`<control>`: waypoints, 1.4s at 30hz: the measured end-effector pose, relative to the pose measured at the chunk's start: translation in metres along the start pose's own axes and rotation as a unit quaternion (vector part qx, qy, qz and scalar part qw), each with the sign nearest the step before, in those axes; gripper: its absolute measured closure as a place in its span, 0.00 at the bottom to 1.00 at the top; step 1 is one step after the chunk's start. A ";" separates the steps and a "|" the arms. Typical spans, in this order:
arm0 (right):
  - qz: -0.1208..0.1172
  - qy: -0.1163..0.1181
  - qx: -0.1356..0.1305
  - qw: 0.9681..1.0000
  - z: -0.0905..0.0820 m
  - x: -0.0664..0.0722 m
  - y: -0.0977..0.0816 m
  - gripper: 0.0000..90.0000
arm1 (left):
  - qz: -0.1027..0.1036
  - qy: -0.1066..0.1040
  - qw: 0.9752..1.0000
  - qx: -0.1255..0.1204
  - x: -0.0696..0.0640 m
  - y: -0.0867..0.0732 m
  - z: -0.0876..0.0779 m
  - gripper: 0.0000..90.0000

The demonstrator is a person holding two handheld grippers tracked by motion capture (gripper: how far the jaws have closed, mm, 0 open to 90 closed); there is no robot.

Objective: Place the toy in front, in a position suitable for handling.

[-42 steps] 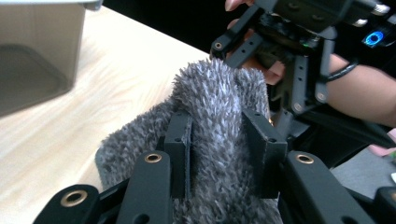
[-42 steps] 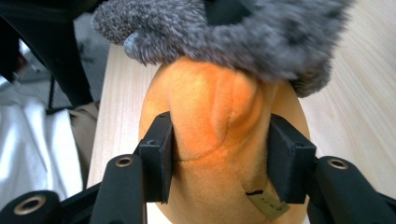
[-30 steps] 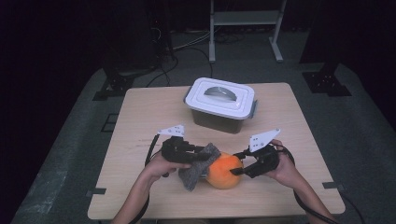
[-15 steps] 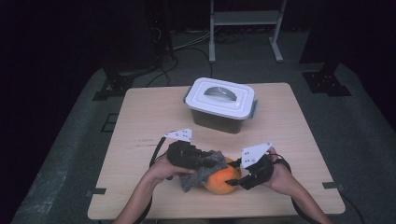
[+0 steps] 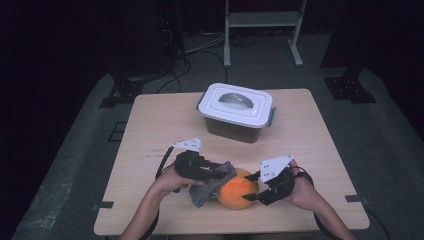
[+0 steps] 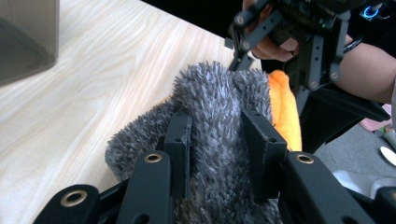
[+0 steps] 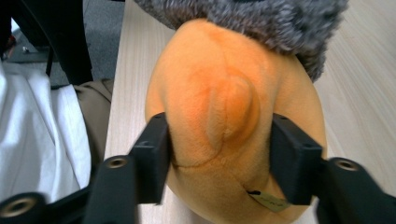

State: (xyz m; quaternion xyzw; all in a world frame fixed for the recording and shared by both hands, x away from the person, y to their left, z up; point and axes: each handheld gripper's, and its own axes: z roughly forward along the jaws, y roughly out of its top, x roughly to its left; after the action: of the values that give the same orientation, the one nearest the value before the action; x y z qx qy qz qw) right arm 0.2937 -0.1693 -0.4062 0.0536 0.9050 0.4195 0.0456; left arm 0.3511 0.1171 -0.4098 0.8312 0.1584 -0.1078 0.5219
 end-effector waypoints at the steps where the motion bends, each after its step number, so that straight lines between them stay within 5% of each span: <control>1: 0.008 0.001 0.000 1.000 0.000 -0.002 0.001 0.41 | -0.004 0.000 1.000 -0.001 0.001 -0.001 0.000 0.73; 6: 0.051 -0.001 -0.009 0.999 -0.009 -0.011 -0.001 0.31 | -0.011 -0.004 1.000 -0.001 0.003 -0.004 -0.003 0.72; 10: 0.076 0.010 -0.005 0.997 -0.003 -0.016 -0.009 0.31 | -0.006 -0.014 1.000 -0.004 0.001 -0.002 0.000 0.72; 21: 0.023 0.007 0.013 1.000 0.012 0.006 0.008 0.47 | 0.038 -0.029 0.999 -0.002 -0.023 0.016 0.012 0.73; 24: 0.040 0.004 0.010 0.999 0.011 0.004 0.007 0.54 | 0.044 -0.023 0.999 -0.001 -0.024 0.018 0.011 0.73; 34: 0.109 0.003 -0.018 0.994 -0.004 -0.019 -0.008 0.60 | 0.024 0.011 1.000 -0.011 -0.007 0.007 -0.006 0.73; 42: 0.150 0.010 -0.035 0.988 -0.014 -0.034 -0.025 0.59 | -0.018 -0.001 0.999 -0.047 0.011 -0.005 -0.017 0.72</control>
State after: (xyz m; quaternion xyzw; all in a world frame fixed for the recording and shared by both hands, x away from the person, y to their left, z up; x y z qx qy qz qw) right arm 0.3244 -0.2006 -0.4151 0.1831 0.8718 0.4536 -0.0249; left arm 0.3593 0.1358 -0.4108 0.8025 0.1775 -0.1107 0.5587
